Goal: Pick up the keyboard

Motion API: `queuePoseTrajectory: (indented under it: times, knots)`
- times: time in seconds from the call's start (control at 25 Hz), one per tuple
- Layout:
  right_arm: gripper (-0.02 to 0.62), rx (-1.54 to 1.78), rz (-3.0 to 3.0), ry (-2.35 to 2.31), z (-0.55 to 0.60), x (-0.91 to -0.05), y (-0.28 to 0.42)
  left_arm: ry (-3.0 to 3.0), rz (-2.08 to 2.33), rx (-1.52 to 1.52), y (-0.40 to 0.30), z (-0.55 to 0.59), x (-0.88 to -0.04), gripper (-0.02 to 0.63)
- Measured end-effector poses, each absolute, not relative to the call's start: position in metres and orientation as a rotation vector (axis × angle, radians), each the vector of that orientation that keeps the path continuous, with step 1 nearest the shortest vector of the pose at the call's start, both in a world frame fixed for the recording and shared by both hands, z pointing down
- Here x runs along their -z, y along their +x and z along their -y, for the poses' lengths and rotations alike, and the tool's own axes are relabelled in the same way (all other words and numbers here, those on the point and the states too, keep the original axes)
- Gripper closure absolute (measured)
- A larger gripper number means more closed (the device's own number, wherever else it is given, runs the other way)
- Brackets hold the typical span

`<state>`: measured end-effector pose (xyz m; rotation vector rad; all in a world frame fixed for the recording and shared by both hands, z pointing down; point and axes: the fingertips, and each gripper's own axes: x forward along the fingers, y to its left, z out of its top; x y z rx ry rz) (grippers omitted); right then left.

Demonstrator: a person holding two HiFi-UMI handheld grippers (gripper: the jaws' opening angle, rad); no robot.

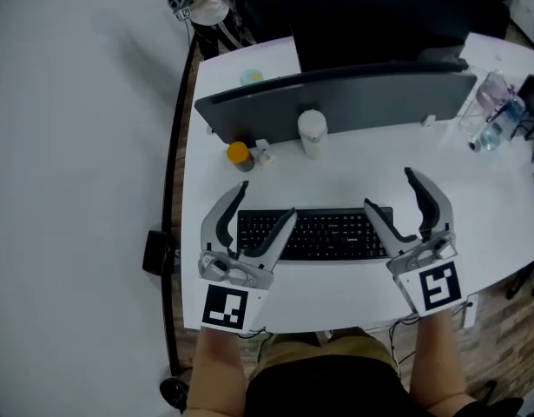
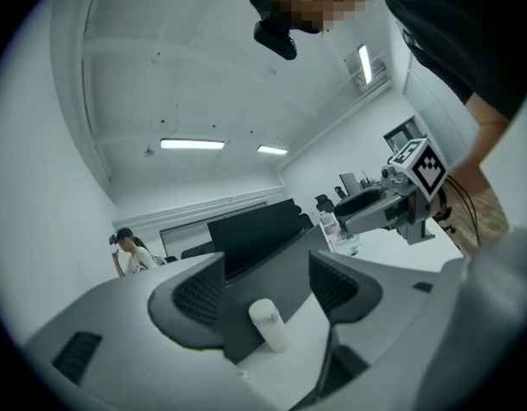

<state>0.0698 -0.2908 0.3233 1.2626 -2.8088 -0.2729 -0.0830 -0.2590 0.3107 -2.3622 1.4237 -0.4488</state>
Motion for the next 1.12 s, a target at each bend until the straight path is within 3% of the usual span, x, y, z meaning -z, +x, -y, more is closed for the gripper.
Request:
queuePoseTrajectory:
  times: [0.32, 0.92, 1.12]
  knots:
    - [0.295, -0.016, 2.643, 1.236, 0.313, -0.416, 0.096, -2.531, -1.588, 0.466, -0.129, 0.277, -0.391, 0.244]
    - [0.295, -0.478, 2.405, 1.184, 0.304, -0.560, 0.134, -2.834, -1.710, 0.835, -0.194, 0.273, -0.540, 0.230]
    - [0.280, -0.639, 2.330, 1.170, 0.300, -0.598, 0.146, -2.965, -1.769, 0.901, -0.207, 0.267, -0.576, 0.195]
